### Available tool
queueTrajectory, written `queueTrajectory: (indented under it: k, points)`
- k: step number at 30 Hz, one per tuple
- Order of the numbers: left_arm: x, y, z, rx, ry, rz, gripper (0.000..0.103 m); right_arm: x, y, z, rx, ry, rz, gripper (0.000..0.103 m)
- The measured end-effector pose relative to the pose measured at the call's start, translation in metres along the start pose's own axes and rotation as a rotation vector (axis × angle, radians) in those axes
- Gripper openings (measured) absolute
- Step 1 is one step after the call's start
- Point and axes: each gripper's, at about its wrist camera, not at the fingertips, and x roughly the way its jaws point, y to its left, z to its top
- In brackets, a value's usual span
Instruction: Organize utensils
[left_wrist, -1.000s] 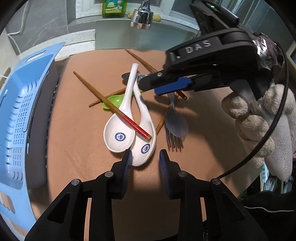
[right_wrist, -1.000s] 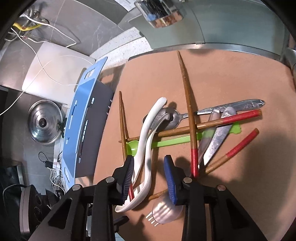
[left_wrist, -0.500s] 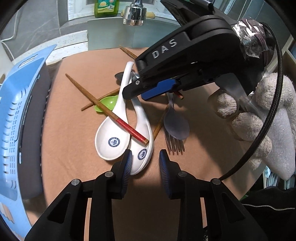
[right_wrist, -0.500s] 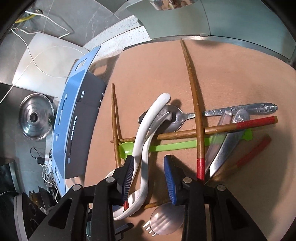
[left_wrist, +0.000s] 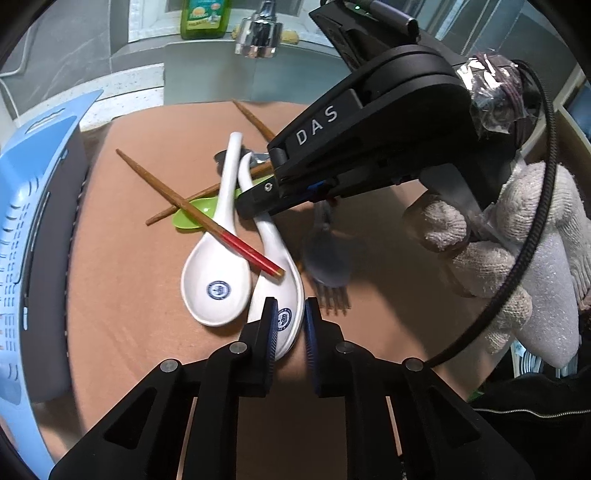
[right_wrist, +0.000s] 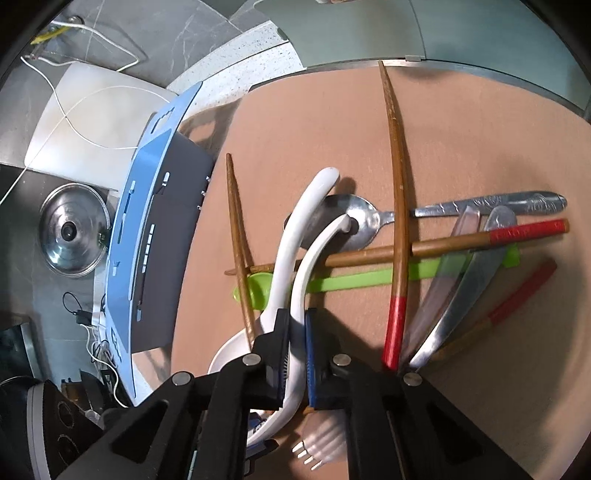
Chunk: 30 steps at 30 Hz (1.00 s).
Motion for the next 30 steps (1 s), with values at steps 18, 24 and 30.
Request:
queueTrajectory:
  k: [18, 24, 30]
  points:
    - [-0.018, -0.027, 0.002, 0.094, -0.049, -0.053, 0.012, -0.058, -0.007, -0.034, 0.060, -0.106, 0.039, 0.008]
    - [-0.044, -0.020, 0.003, 0.110, -0.099, -0.013, 0.012, -0.073, 0.022, -0.027, 0.023, -0.150, 0.057, 0.008]
    - [-0.079, 0.012, 0.004, 0.091, -0.155, 0.057, 0.012, -0.068, 0.078, -0.012, -0.052, -0.173, 0.086, 0.008]
